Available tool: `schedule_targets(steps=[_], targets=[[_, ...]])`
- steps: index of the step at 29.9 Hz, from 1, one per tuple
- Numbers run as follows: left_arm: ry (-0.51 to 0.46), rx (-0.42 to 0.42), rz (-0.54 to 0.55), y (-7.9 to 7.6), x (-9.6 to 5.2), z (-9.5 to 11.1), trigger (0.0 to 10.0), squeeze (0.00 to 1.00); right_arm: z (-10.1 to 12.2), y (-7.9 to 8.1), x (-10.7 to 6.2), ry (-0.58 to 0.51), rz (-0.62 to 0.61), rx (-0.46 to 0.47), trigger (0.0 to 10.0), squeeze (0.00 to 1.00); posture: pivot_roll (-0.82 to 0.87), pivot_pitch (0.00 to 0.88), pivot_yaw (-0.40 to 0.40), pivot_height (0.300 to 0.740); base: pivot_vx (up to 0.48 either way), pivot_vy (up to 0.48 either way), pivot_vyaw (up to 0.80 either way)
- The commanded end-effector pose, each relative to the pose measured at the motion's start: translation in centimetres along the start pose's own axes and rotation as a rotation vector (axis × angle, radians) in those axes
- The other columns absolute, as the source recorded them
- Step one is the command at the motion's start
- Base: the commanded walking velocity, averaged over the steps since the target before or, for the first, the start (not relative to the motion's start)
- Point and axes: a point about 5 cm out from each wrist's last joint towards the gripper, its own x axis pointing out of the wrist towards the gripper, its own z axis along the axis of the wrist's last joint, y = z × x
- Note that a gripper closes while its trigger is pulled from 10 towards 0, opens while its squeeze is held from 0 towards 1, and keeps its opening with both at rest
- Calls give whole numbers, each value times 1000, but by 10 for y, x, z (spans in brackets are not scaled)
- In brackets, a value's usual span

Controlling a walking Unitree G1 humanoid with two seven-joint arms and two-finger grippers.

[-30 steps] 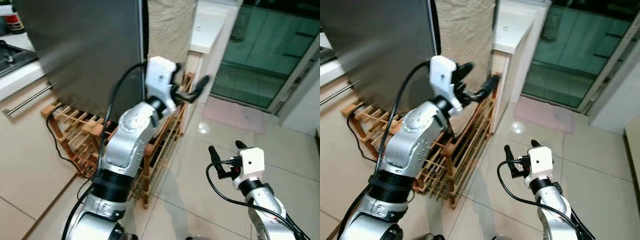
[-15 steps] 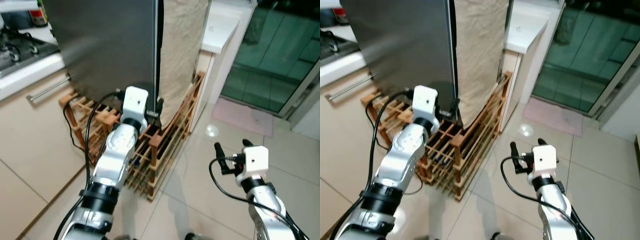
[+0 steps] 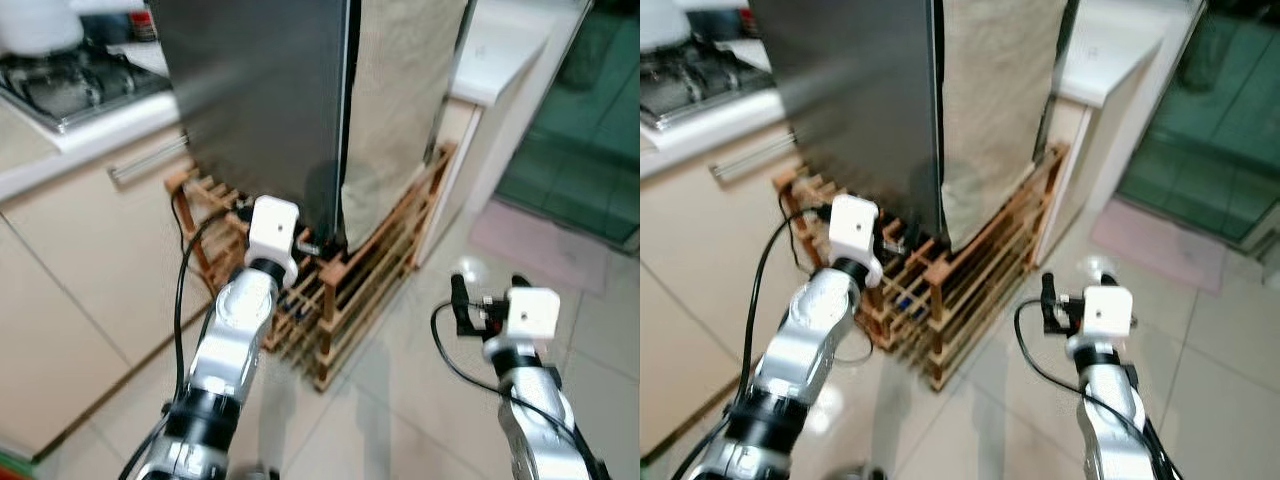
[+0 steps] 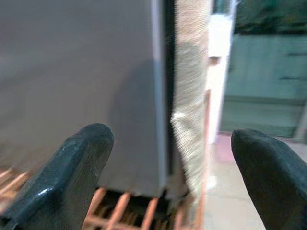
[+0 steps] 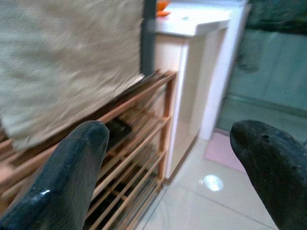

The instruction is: Restocking fridge

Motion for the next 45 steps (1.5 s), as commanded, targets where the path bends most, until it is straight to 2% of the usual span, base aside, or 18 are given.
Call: schedule_targets(steps=[1, 4, 6, 10, 13, 16, 22, 29, 32, 45], targets=[[-9, -26, 17, 7, -5, 1, 10000, 0, 6, 0, -3, -15, -17, -1, 10000, 0, -10, 0, 8, 740, 0, 0, 0], [12, -13, 27, 13, -17, -6, 10000, 0, 5, 5, -8, -16, -5, -5, 10000, 0, 0, 0, 14, 740, 0, 0, 0], [59, -20, 49, 17, -22, -17, 10000, 0, 3, 9, -9, -10, -1, 5, 10000, 0, 8, 0, 15, 740, 0, 0, 0], [37, -1, 28, 15, -18, -10, 10000, 0, 3, 14, -6, -10, -4, 17, 10000, 0, 15, 4, 24, 740, 0, 0, 0], [7, -18, 13, 14, -16, -2, 10000, 0, 4, 16, -5, -10, -5, 23, 10000, 0, 19, 8, 31, 740, 0, 0, 0], [-54, -12, -19, 14, -14, 11, 10000, 0, 4, 19, 0, -12, -8, 33, 10000, 0, 28, 8, 41, 740, 415, 0, 0], [-89, -19, -35, 14, -14, 19, 10000, 0, 5, 20, 4, -20, -12, 37, 10000, 0, 36, 4, 37, 740, 480, 0, 0], [-74, -20, -41, 16, -15, 17, 10000, 0, 4, 19, 5, -18, -7, 32, 10000, 0, 40, 4, 26, 740, 480, 0, 0], [-43, -7, -30, 18, -11, 17, 10000, 0, 4, 19, 5, -16, 1, 33, 10000, 0, 43, 7, 23, 740, 0, 0, 0], [-31, -28, 17, 27, -6, 22, 10000, 0, -1, 17, 1, 7, 18, 21, 10000, 0, 39, 16, 18, 740, 0, 0, 0]])
